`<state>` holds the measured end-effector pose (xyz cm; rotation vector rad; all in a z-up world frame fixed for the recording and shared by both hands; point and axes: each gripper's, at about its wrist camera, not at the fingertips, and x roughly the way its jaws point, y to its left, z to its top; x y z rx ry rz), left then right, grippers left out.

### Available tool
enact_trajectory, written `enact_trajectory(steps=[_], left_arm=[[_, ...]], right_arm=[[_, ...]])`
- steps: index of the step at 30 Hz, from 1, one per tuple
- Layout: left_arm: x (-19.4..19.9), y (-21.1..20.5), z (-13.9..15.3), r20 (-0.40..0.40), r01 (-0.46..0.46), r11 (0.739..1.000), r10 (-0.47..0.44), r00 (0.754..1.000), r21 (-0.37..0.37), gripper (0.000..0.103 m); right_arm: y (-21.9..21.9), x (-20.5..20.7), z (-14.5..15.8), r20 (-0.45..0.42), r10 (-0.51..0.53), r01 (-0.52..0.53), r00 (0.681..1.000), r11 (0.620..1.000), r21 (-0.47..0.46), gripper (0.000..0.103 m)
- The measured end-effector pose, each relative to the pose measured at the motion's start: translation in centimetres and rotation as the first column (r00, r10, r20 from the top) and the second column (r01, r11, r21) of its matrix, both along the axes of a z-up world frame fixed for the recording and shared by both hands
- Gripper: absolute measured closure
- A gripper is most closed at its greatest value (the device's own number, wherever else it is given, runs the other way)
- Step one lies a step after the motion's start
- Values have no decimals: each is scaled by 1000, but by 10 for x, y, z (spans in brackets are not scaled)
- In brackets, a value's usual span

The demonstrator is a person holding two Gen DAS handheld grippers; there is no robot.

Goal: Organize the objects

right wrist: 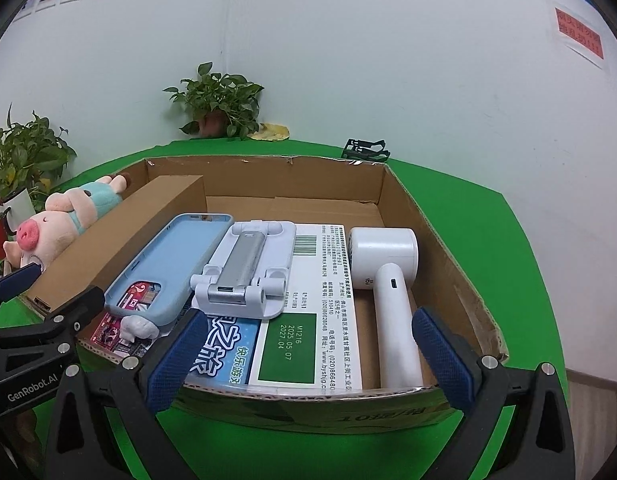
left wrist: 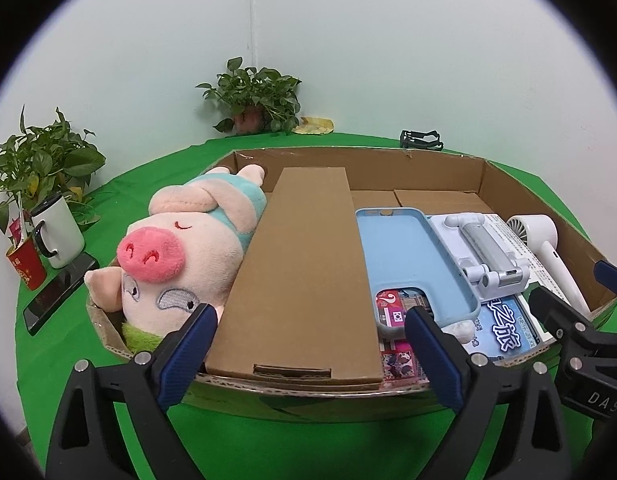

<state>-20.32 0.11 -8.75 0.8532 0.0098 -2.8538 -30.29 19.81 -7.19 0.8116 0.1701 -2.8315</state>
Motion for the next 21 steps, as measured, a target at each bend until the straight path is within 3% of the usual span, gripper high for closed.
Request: enact_trajectory(steps=[21], left_arm=[[0,0,0,1,0,1000,0,1000,3,7]], right_arm=[[0,3,1,1,-1,1,1000,1000,-3,0]])
